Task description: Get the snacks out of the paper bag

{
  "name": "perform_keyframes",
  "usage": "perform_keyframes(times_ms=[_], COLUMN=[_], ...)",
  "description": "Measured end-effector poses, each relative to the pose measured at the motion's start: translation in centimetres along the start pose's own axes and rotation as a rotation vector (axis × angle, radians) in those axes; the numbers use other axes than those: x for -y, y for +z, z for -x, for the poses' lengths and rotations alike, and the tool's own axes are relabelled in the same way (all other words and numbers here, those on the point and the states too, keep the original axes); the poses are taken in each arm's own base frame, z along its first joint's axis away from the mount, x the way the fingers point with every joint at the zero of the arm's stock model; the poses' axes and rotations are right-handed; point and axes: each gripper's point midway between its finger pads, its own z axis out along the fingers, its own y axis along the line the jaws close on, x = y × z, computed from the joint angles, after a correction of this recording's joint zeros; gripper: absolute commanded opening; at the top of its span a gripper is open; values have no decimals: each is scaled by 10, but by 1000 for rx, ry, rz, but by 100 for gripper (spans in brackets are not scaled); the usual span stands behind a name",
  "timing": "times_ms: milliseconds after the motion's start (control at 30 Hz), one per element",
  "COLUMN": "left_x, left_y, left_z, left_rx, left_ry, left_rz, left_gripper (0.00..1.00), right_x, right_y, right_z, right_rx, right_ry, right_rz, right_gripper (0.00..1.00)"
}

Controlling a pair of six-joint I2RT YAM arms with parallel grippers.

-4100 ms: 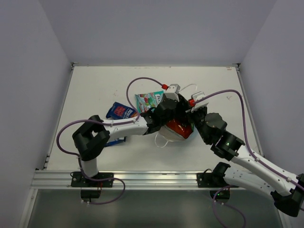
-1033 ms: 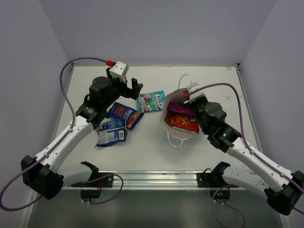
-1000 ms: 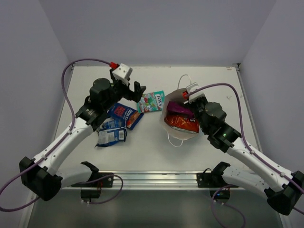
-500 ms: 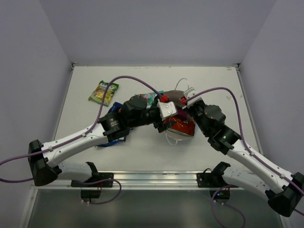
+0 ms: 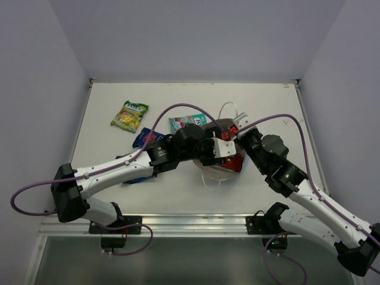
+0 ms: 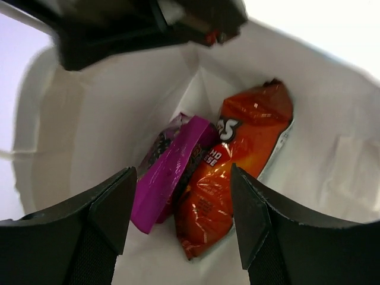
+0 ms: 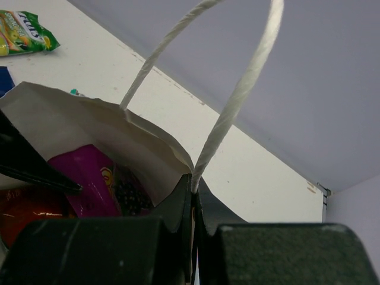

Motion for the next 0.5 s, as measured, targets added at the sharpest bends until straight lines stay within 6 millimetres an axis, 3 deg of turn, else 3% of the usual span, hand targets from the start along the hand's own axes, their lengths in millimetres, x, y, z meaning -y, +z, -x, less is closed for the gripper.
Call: perform_keyframes(times_ms=[133,500], left_x=[3,0], left_y=[15,34], left_z=[-13,-6], left_rx=[-37,25], left_ry=[32,77], left_rz=[-16,-60], left_gripper=[69,70], right_x=[1,5], right_y=[-6,-13], right_z=[3,-5], right_rx=[12,-17], right_ry=[-1,10], right_rz=[8,6], right_gripper=[0,0])
